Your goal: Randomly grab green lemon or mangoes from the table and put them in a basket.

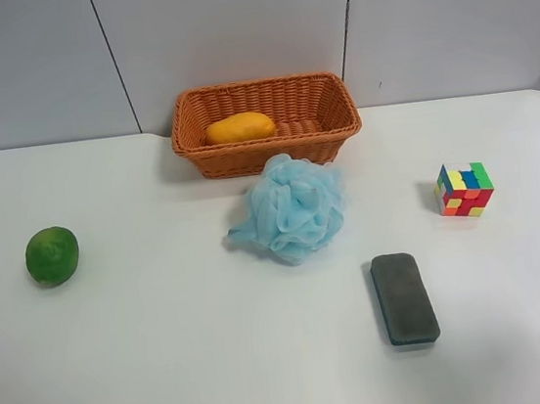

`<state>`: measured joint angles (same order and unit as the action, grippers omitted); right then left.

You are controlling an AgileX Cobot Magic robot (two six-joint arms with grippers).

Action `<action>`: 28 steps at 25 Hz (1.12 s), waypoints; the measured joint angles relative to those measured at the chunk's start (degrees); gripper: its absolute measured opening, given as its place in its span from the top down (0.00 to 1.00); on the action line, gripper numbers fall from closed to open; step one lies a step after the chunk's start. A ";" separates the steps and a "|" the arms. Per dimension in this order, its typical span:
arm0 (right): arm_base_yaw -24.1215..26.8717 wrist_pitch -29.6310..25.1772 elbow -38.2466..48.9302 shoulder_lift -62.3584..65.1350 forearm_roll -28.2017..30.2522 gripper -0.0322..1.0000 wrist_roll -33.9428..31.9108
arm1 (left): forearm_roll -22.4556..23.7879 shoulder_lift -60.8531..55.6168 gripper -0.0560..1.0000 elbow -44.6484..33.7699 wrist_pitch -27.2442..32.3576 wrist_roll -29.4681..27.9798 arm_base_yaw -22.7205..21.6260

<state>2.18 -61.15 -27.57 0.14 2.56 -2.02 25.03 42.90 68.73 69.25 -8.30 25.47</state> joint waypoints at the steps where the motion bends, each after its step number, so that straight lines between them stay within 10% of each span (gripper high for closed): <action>1: 0.00 0.00 0.00 0.00 0.00 0.01 0.00 | -0.90 -4.94 0.01 -3.79 0.00 -1.00 0.00; 12: 0.00 0.00 0.00 0.00 0.00 0.01 0.00 | -5.36 -39.73 0.01 -28.59 0.30 -8.87 -2.08; 28: 0.00 0.00 0.00 0.00 0.00 0.01 0.00 | -23.19 -43.32 0.01 -37.04 -2.09 4.78 -33.56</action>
<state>2.18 -61.15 -27.57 0.14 2.56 -2.02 1.83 -0.42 31.70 67.17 -3.52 -8.09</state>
